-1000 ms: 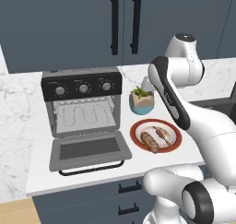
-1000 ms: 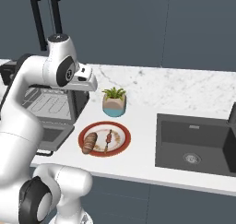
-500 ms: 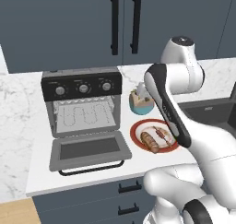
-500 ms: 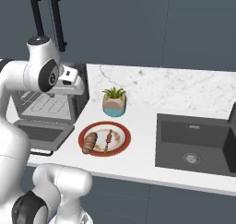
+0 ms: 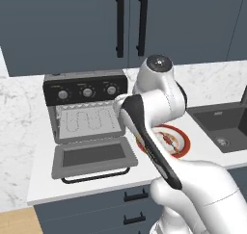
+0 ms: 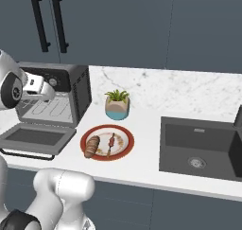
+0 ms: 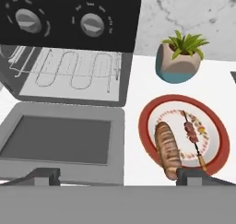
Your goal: Pick up the kebab skewer and baguette bread, and place them inside the toaster oven. Close the toaster oven door and start by setting the timer.
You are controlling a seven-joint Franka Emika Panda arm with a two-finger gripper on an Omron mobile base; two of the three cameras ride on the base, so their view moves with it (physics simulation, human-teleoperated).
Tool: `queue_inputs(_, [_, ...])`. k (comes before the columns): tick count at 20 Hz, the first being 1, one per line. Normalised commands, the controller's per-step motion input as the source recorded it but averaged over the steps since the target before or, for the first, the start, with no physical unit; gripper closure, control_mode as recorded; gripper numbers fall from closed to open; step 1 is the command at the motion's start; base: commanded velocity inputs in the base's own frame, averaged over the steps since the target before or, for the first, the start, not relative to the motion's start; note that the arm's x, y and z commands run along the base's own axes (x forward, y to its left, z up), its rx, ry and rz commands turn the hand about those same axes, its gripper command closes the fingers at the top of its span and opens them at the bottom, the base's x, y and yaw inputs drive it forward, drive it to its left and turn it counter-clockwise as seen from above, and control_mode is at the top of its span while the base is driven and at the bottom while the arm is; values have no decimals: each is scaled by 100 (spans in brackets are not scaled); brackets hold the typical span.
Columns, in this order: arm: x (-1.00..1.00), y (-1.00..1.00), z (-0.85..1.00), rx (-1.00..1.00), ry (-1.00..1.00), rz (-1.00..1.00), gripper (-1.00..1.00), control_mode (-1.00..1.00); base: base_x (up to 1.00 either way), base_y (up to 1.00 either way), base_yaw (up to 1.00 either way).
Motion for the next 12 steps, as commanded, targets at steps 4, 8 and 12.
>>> queue_inputs(4, [5,55,0,0,-29,-2,-100,-100,0,0,0])
queue_inputs(8, [0,20,0,0,-29,-5,-100,-100,0,0,0])
queue_inputs(12, [0,11,-1,0,-21,-8,-100,-100,0,0,0])
